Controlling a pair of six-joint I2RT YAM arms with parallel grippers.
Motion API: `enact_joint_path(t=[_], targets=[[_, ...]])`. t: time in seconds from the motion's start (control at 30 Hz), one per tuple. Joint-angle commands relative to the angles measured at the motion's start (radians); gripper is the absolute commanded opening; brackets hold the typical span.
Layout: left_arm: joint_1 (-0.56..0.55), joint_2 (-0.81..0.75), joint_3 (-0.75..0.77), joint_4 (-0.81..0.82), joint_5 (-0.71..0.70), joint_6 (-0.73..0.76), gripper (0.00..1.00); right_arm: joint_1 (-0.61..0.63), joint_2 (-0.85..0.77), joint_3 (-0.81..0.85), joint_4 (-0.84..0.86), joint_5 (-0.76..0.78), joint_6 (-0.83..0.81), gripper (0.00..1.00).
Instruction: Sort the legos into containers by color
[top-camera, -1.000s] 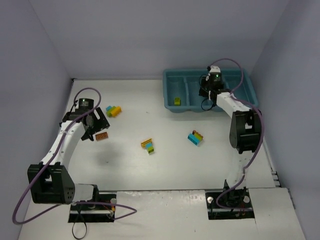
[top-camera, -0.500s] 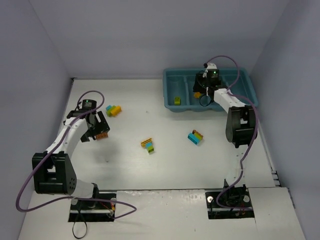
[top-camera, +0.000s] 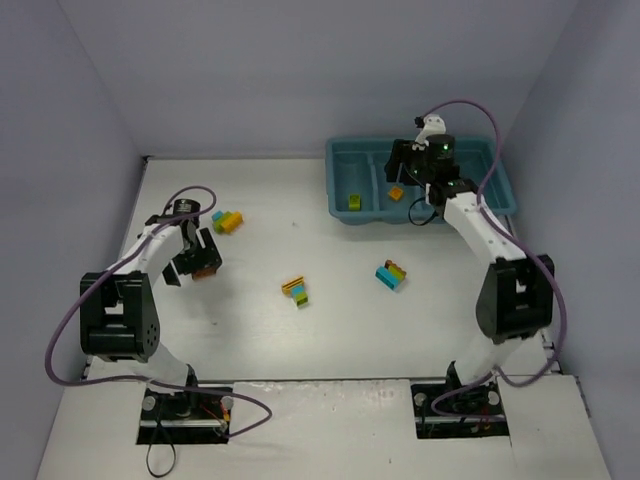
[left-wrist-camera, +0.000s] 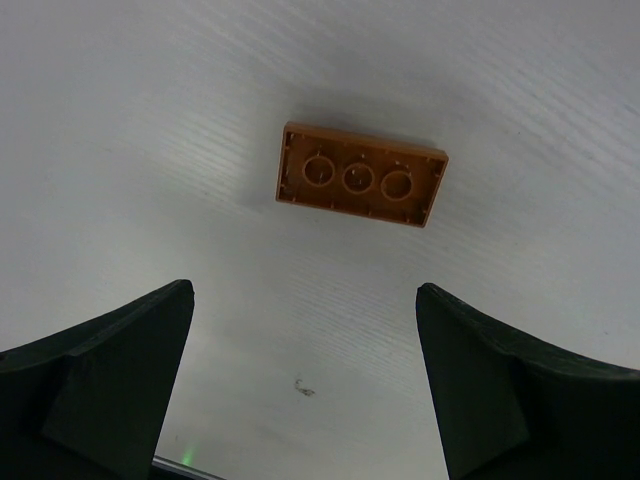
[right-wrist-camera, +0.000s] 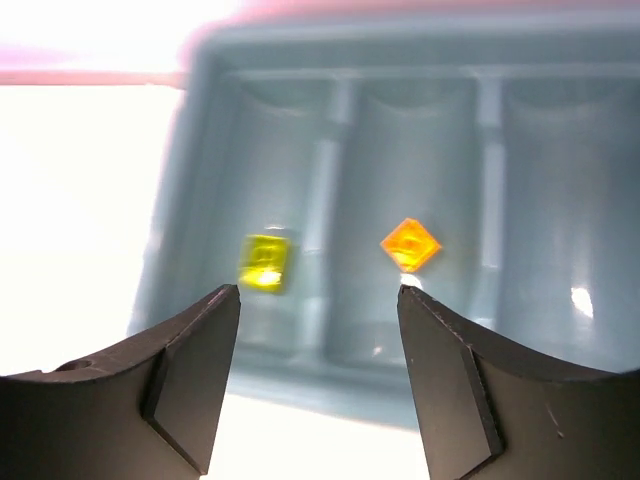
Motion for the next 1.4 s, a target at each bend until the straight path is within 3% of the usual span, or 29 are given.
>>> enact_joint_path(t=[0.0, 0.37, 0.93, 1.13, 1.17, 1.27, 1.37], targets=[[0.009, 0.037, 0.073, 0.033, -0.015, 0.026, 0.86, 0.049, -0.174, -0.070, 0.068, -0.026, 0.013, 0.61], [0.009, 0.140, 0.165, 0.022, 0.011, 0.060, 0.86, 0.139, -0.418, -0.270, 0.066, -0.043, 0.027, 0.64], [0.016, 0.257, 0.191, 0.033, 0.029, 0.081, 0.85, 0.171, -0.526, -0.354, 0.042, -0.093, 0.034, 0.66], [0.016, 0.239, 0.178, 0.047, 0.060, 0.078, 0.59, 0.174, -0.570, -0.379, 0.030, -0.092, 0.019, 0.66], [0.016, 0.228, 0.178, 0.046, 0.081, 0.080, 0.47, 0.174, -0.572, -0.380, 0.028, -0.104, 0.014, 0.65], [0.016, 0.164, 0.178, 0.045, 0.135, 0.069, 0.23, 0.173, -0.590, -0.377, 0.028, -0.147, 0.014, 0.65], [0.015, 0.072, 0.175, 0.070, 0.281, 0.025, 0.20, 0.177, -0.606, -0.373, 0.030, -0.181, 0.014, 0.64]])
